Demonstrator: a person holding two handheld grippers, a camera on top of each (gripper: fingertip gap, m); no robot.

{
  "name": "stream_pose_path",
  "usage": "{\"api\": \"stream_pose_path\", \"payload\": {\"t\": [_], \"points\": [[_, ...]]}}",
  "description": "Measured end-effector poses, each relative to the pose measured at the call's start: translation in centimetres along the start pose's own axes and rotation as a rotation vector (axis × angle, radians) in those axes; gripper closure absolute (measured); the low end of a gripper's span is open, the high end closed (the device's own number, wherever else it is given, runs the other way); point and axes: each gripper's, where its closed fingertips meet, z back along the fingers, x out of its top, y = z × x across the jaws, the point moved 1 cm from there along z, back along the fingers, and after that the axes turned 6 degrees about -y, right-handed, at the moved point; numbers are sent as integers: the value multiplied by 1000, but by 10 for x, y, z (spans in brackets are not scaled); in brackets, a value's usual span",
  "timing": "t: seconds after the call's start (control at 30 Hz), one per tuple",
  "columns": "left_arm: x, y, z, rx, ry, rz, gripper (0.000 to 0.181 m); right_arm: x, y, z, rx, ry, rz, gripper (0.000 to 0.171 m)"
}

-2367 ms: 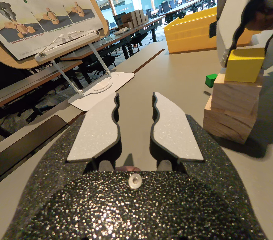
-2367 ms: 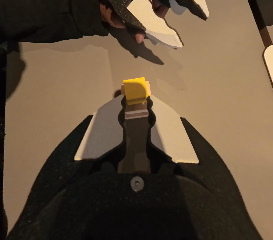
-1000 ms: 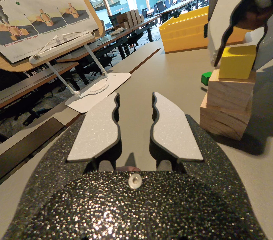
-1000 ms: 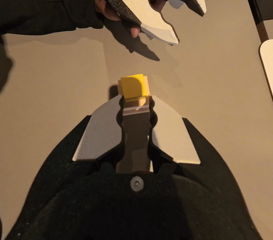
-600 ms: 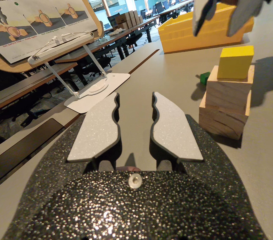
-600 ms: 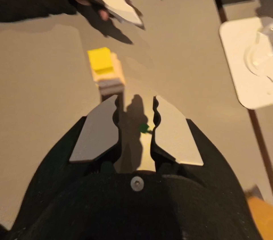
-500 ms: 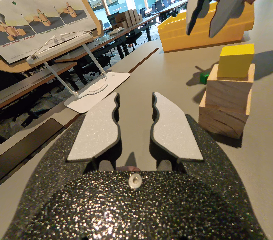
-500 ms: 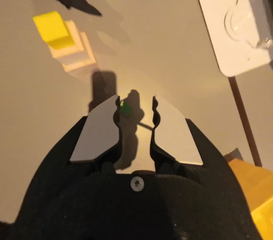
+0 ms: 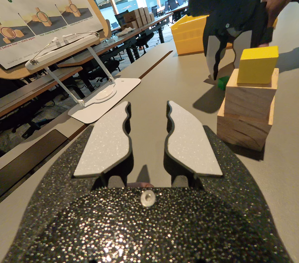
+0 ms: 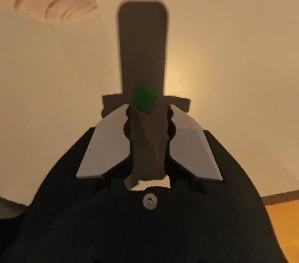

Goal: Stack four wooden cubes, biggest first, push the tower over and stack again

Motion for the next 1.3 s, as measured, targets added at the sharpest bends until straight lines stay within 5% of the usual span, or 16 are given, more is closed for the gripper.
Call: {"api": "stream_pose_path", "payload": {"t": [0.3,0.5,0.9,1.3], "points": [[0,-1,0,-2,4,-4,140,17,-29,-5,-129,-96,52,127],[-1,-2,-1,-6,10,-6,140,17,-28,-6,-74,-200,247,124],[-2,-1,-1,-10,15,3,140,25,-27,-9,205,-512,221,130],[-4,2,-3,2,34,19,140,35,-25,-9,160,-553,276,147]]}}
